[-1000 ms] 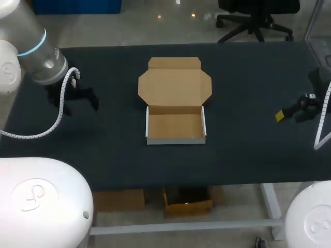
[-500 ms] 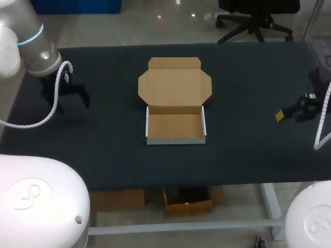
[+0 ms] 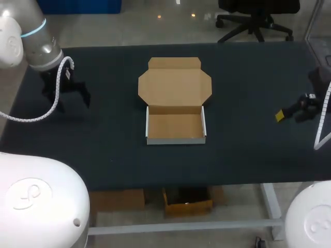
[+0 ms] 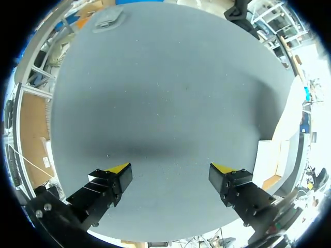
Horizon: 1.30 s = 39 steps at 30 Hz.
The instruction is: Assemble the packaging by folding the flat box into shape, placing the metal phone stand inside, and closing the box properly
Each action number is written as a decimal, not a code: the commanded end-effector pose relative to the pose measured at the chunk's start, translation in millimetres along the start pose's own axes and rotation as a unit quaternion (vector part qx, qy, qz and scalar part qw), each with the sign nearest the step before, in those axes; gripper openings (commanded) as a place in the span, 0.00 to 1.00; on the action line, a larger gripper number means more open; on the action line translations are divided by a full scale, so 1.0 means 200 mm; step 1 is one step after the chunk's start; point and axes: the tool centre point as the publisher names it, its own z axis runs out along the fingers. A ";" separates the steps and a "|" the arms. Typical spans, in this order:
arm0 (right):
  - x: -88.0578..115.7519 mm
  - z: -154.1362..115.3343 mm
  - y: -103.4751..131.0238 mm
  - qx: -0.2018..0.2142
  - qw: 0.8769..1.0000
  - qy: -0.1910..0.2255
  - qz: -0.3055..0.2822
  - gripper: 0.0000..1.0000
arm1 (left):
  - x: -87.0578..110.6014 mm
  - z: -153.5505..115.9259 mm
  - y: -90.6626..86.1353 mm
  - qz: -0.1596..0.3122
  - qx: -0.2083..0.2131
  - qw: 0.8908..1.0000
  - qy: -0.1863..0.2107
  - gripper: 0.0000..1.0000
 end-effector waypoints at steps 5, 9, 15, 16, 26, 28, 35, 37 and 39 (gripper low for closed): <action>0.00 -0.01 0.00 0.002 1.000 0.002 0.000 1.00 | 0.00 0.00 -0.01 0.000 -0.002 1.000 -0.002 1.00; 0.00 -0.01 0.00 0.002 1.000 0.002 0.000 1.00 | -0.01 0.00 0.00 -0.003 -0.007 1.000 0.001 1.00; 0.00 -0.01 0.00 0.002 1.000 0.002 0.000 1.00 | -0.09 0.00 0.00 -0.015 0.006 1.000 -0.015 1.00; 0.00 -0.01 0.00 0.002 1.000 0.002 0.000 1.00 | -0.10 0.00 -0.01 -0.018 0.006 1.000 -0.018 1.00; 0.00 -0.01 0.00 0.002 1.000 0.002 0.000 1.00 | -0.19 0.03 -0.12 -0.019 -0.007 0.999 -0.031 1.00; 0.00 -0.01 0.00 0.002 1.000 0.002 0.000 1.00 | -0.21 0.04 -0.15 -0.020 -0.010 0.999 -0.030 1.00; 0.00 -0.01 0.00 0.002 1.000 0.002 0.000 1.00 | -0.23 0.06 -0.21 -0.017 -0.014 0.999 -0.036 1.00; 0.00 -0.01 0.00 0.002 1.000 0.002 0.000 1.00 | -0.24 0.05 -0.23 -0.017 -0.012 0.999 -0.039 1.00; 0.00 -0.01 0.00 0.002 1.000 0.002 0.000 1.00 | -0.26 0.05 -0.25 -0.019 -0.011 0.999 -0.041 1.00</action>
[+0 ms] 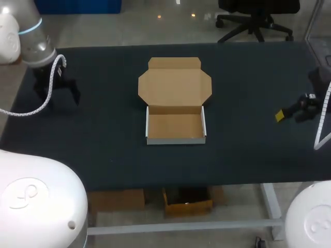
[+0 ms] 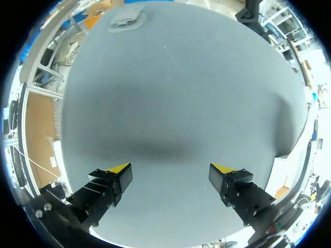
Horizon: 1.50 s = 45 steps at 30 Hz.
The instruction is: Assemble the packaging by folding the flat box into shape, placing the metal phone stand inside, and closing the box properly
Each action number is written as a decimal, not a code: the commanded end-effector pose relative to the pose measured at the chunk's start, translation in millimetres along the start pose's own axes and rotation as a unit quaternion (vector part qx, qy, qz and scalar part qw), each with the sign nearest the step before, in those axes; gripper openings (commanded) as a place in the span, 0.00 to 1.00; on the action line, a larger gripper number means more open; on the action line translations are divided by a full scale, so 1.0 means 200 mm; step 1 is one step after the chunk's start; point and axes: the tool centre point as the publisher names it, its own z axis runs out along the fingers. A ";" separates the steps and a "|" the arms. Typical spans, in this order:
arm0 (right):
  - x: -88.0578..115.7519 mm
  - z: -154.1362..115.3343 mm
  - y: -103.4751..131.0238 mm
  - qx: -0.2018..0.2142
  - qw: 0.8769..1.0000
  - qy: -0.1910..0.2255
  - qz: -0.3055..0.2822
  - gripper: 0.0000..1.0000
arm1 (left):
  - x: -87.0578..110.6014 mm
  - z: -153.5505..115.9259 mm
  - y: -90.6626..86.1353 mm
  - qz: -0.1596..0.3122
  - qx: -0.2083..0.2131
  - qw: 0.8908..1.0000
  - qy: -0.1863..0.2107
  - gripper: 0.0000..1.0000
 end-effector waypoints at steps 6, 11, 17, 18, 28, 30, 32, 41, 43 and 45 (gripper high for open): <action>0.00 -0.01 0.00 0.002 1.000 0.002 0.000 1.00 | -0.06 0.02 -0.11 -0.006 -0.002 1.000 -0.011 1.00; 0.00 -0.01 0.00 0.002 1.000 0.002 0.000 1.00 | -0.09 0.03 -0.15 -0.008 0.008 1.000 -0.017 1.00; 0.00 -0.01 0.00 0.002 1.000 0.002 0.000 1.00 | -0.13 0.05 -0.22 -0.003 0.014 1.000 -0.017 1.00; 0.00 -0.01 0.00 0.002 1.000 0.002 0.000 1.00 | -0.14 0.05 -0.23 -0.003 0.014 1.000 -0.018 1.00; 0.00 -0.01 0.00 0.002 1.000 0.002 0.000 1.00 | -0.19 0.07 -0.35 0.001 0.023 1.000 -0.017 1.00; 0.00 -0.01 0.00 0.002 1.000 0.002 0.000 1.00 | -0.20 0.08 -0.37 0.001 0.023 1.000 -0.018 1.00; 0.00 -0.01 0.00 0.002 1.000 0.002 0.000 1.00 | -0.22 0.08 -0.39 0.001 0.024 1.000 -0.019 1.00; 0.00 -0.01 0.00 0.002 1.000 0.002 0.000 1.00 | -0.27 0.08 -0.49 0.008 0.023 0.999 -0.027 1.00; 0.00 -0.01 0.00 0.002 1.000 0.002 0.000 1.00 | -0.28 0.07 -0.50 0.010 0.025 0.999 -0.027 1.00; 0.00 -0.01 0.00 0.002 1.000 0.002 0.000 1.00 | -0.29 0.07 -0.52 0.011 0.027 0.999 -0.026 1.00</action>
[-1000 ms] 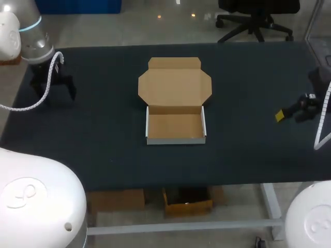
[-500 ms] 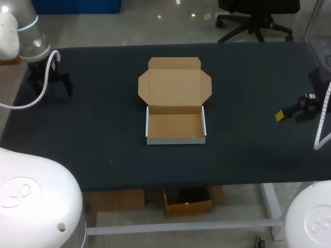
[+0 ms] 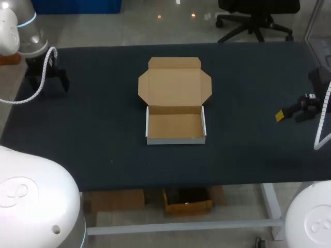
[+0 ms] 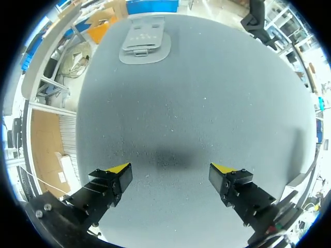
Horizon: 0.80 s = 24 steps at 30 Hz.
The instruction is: Assemble the packaging by folding the flat box into shape, placing the metal phone stand inside, and closing the box properly
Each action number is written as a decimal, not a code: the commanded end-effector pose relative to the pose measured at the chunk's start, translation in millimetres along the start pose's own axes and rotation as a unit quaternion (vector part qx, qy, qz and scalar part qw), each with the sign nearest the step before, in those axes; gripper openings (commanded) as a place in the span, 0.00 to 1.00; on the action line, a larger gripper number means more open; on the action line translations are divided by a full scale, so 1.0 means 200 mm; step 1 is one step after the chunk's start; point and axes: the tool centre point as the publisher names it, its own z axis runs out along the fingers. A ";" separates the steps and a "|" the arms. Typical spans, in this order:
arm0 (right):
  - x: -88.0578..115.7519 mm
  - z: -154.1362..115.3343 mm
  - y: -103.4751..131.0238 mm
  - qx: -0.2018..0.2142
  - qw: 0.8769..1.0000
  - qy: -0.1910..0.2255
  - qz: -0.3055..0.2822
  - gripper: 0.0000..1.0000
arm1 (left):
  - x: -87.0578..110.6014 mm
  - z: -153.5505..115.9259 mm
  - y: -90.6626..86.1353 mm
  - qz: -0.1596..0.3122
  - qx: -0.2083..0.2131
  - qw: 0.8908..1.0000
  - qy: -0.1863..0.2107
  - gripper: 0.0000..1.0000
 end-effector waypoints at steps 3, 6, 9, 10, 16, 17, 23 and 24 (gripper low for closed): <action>0.00 -0.01 0.00 0.001 1.000 0.002 0.000 1.00 | -0.03 0.02 -0.07 0.000 -0.007 1.000 0.006 1.00; 0.00 -0.01 0.00 0.001 1.000 0.002 0.000 1.00 | -0.05 0.04 -0.10 0.000 -0.010 1.000 0.005 1.00; 0.00 -0.01 0.00 0.001 1.000 0.002 0.000 1.00 | -0.06 0.05 -0.13 0.001 -0.012 1.000 0.005 1.00; 0.00 -0.01 0.00 0.001 1.000 0.002 0.000 1.00 | -0.06 0.05 -0.14 0.001 -0.012 1.000 0.005 1.00; 0.00 -0.01 0.00 0.001 1.000 0.002 0.000 1.00 | -0.09 0.05 -0.18 0.002 -0.011 1.000 0.002 1.00; 0.00 -0.01 0.00 0.001 1.000 0.002 0.000 1.00 | -0.10 0.05 -0.19 0.002 -0.011 1.000 0.002 1.00; 0.00 -0.01 0.00 0.001 1.000 0.002 0.000 1.00 | -0.13 0.04 -0.22 0.004 -0.010 1.000 0.002 1.00; 0.00 -0.01 0.00 0.001 1.000 0.002 0.000 1.00 | -0.13 0.04 -0.23 0.004 -0.010 1.000 0.002 1.00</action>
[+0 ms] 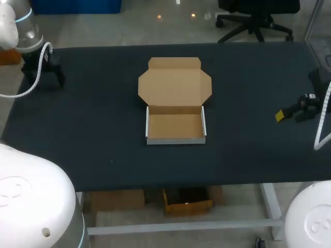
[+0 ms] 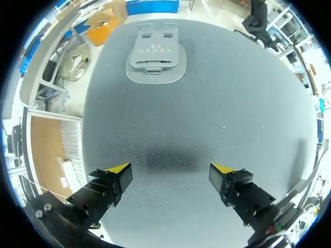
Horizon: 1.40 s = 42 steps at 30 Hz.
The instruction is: Assemble the packaging by folding the flat box into shape, placing the metal phone stand inside, and closing the box properly
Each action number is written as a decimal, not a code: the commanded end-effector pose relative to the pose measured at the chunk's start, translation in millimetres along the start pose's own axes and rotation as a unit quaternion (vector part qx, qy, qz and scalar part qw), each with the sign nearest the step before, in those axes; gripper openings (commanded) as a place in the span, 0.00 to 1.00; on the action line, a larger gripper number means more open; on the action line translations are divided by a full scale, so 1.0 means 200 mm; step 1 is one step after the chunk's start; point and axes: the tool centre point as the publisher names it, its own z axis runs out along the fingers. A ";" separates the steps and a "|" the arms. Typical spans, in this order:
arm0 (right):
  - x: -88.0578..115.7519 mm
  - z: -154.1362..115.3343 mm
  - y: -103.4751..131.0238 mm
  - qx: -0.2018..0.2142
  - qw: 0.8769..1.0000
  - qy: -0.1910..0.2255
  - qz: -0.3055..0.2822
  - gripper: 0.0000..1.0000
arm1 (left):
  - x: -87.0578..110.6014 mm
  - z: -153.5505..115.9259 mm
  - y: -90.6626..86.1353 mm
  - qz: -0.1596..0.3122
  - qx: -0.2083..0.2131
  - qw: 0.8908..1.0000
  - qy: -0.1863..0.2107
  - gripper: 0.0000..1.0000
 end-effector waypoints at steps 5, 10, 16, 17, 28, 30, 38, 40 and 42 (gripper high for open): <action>0.00 -0.01 0.00 0.001 1.000 0.002 0.000 1.00 | -0.03 0.00 -0.06 0.004 -0.009 1.000 0.000 1.00; 0.00 -0.01 0.00 0.001 1.000 0.002 0.000 1.00 | -0.04 0.01 -0.09 0.007 -0.007 1.000 0.000 1.00; 0.00 -0.01 0.00 0.001 1.000 0.002 0.000 1.00 | -0.06 0.02 -0.12 0.012 -0.007 1.000 0.000 1.00; 0.00 -0.01 0.00 0.001 1.000 0.002 0.000 1.00 | -0.06 0.03 -0.13 0.012 -0.006 1.000 0.000 1.00; 0.00 -0.01 0.00 0.001 1.000 0.002 0.000 1.00 | -0.09 0.04 -0.17 0.024 0.005 1.000 -0.001 1.00; 0.00 -0.01 0.00 0.001 1.000 0.002 0.000 1.00 | -0.09 0.04 -0.18 0.025 0.007 1.000 -0.001 1.00; 0.00 -0.01 0.00 0.001 1.000 0.002 0.000 1.00 | -0.09 0.04 -0.22 0.039 0.011 0.999 -0.008 1.00; 0.00 -0.01 0.00 0.001 1.000 0.002 0.000 1.00 | -0.09 0.04 -0.23 0.042 0.012 0.999 -0.010 1.00; 0.00 -0.01 0.00 0.001 1.000 0.002 0.000 1.00 | -0.08 0.04 -0.24 0.046 0.013 0.999 -0.011 1.00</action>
